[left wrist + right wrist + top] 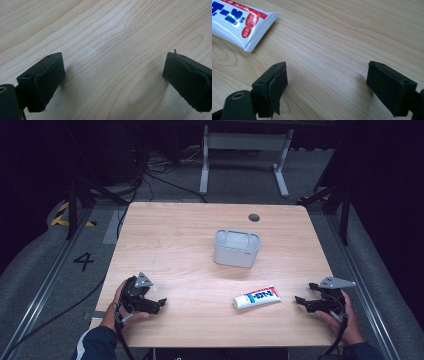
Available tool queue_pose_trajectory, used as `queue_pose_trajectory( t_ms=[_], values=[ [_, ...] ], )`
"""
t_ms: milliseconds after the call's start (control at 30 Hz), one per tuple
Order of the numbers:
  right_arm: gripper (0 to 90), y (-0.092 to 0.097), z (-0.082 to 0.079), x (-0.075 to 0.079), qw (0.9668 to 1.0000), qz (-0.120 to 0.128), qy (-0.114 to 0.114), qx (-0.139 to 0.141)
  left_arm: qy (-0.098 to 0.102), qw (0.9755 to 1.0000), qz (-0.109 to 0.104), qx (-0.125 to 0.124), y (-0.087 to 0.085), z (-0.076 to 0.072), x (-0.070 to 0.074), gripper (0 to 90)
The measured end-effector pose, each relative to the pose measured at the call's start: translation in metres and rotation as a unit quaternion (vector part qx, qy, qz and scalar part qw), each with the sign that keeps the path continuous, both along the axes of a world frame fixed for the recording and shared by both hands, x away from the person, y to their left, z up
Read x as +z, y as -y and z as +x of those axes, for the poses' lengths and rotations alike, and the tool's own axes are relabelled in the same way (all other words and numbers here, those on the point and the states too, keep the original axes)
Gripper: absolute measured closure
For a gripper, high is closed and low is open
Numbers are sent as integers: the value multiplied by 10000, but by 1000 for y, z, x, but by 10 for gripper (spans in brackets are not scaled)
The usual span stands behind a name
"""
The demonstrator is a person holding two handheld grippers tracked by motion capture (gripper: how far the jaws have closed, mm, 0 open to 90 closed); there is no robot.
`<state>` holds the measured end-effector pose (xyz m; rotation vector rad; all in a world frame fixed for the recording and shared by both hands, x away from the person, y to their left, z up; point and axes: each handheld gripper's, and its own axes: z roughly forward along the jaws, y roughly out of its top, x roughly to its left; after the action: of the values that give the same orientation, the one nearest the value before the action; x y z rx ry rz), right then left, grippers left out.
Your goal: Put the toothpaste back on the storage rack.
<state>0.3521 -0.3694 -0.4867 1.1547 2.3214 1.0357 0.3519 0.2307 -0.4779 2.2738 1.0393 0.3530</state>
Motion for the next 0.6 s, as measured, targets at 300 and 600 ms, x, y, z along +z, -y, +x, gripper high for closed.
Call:
queue_pose_trajectory(
  t_ms=[300, 600],
  values=[
    [176, 0, 0, 0, 10000, 0, -3, 8, -52, 9998, 16, -198, 9, 8, 4, 166],
    [180, 0, 1, 0, 10000, 24, -10, -13, -95, 9984, -71, -545, 24, 22, 12, 166]
  ],
)
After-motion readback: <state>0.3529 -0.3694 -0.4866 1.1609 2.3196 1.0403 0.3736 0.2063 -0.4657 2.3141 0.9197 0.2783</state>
